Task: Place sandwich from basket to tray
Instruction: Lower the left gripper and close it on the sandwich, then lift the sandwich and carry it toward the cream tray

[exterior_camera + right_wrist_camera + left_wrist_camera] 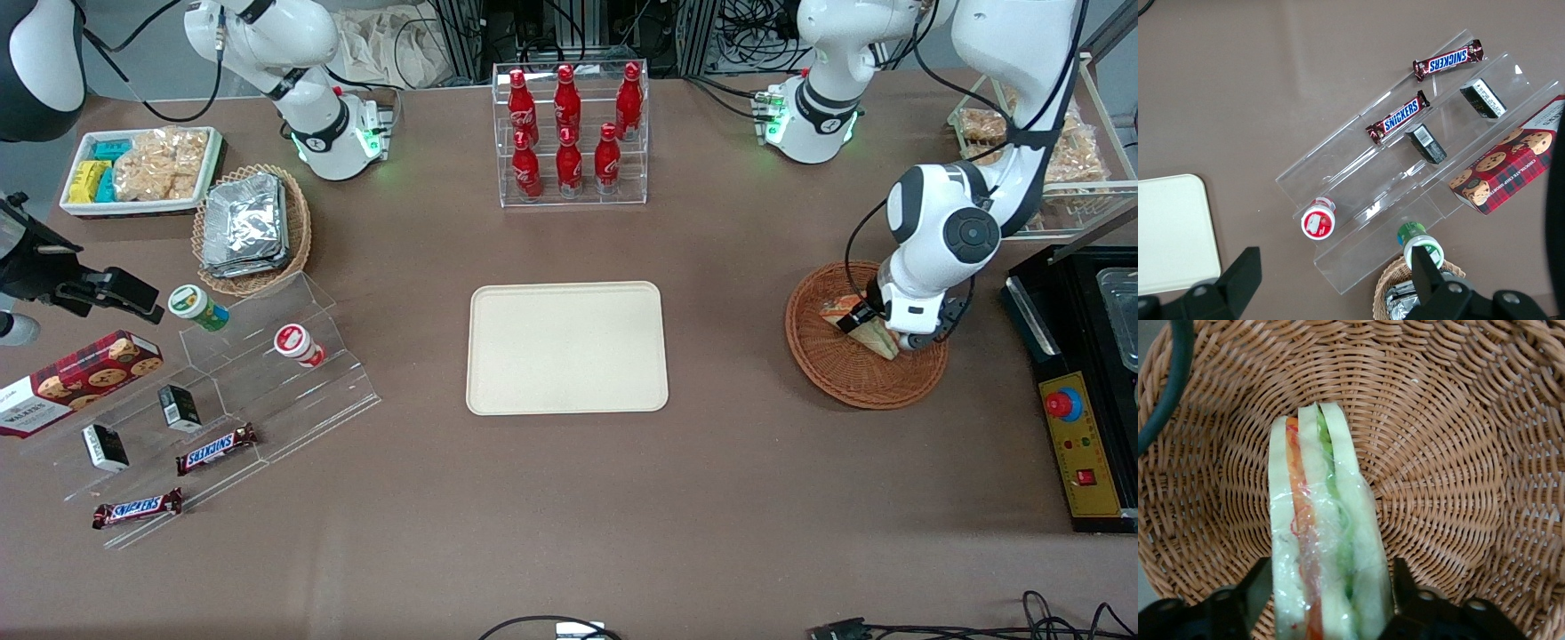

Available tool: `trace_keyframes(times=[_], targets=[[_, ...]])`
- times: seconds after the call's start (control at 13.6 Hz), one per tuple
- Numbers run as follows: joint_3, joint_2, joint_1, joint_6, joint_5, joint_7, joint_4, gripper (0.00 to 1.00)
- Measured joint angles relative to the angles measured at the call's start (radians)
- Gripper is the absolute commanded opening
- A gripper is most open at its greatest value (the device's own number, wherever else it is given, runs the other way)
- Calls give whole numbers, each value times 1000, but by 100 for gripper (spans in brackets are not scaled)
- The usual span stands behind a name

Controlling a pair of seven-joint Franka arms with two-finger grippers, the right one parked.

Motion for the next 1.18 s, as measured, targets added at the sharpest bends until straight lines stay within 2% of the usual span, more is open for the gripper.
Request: trace_keyframes(times=[0.37,0.66,0.88,1.18], targets=[[0,-21,0,-38,5,1,33,0],[-30,-94,-3,-318,18,52,209,0],[-120,-116,-7,-467,18,76,347,0],[-277,-111,-14,-497,17,76,421,0]])
